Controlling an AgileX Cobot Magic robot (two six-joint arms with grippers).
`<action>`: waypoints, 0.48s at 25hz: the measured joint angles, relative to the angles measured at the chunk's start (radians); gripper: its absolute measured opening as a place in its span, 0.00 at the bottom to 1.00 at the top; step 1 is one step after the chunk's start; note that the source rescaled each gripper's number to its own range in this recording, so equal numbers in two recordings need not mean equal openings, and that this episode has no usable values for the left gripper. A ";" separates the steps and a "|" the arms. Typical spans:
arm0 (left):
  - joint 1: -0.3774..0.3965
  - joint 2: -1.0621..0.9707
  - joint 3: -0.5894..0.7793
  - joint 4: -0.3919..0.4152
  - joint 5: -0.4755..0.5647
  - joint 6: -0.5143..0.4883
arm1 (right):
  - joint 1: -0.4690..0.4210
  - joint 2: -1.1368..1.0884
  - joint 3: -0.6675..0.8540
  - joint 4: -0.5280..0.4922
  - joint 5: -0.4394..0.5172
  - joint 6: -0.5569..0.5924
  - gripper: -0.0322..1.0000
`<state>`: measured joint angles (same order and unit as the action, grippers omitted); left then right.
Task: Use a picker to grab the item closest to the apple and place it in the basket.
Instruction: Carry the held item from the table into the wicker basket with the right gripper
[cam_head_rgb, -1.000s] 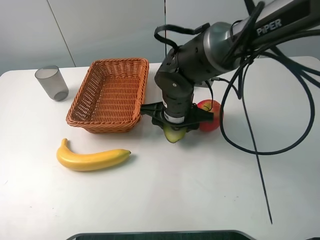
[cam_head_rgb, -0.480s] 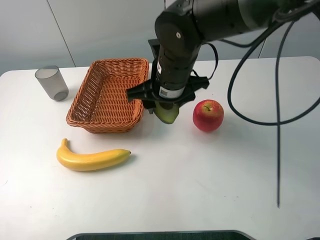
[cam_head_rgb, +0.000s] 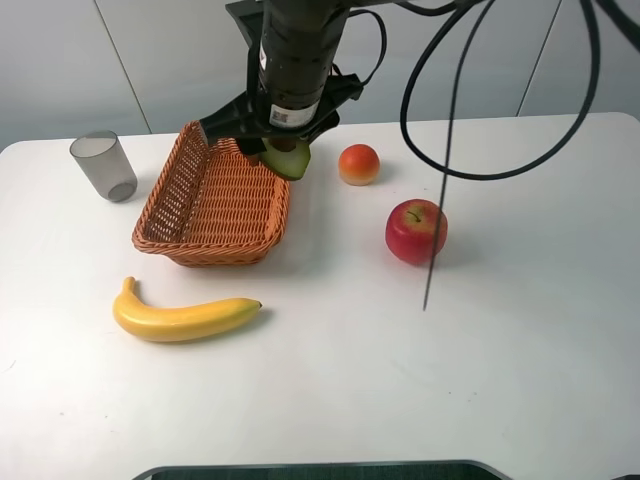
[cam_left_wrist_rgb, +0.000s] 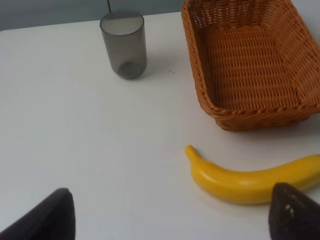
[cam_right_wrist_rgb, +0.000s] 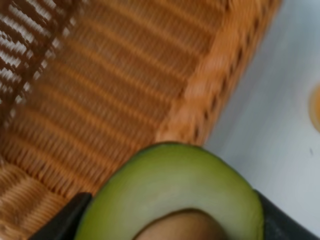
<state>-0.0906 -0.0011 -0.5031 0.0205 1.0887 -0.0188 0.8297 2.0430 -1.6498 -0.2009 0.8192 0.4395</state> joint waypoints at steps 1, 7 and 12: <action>0.000 0.000 0.000 0.000 0.000 0.000 | 0.004 0.018 -0.022 -0.004 0.000 -0.003 0.06; 0.000 0.000 0.000 0.000 0.000 0.000 | 0.040 0.098 -0.127 -0.062 -0.081 -0.007 0.06; 0.000 0.000 0.000 0.000 0.000 0.000 | 0.070 0.143 -0.131 -0.093 -0.227 -0.007 0.06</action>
<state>-0.0906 -0.0011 -0.5031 0.0205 1.0887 -0.0188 0.9000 2.1864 -1.7806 -0.2938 0.5927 0.4328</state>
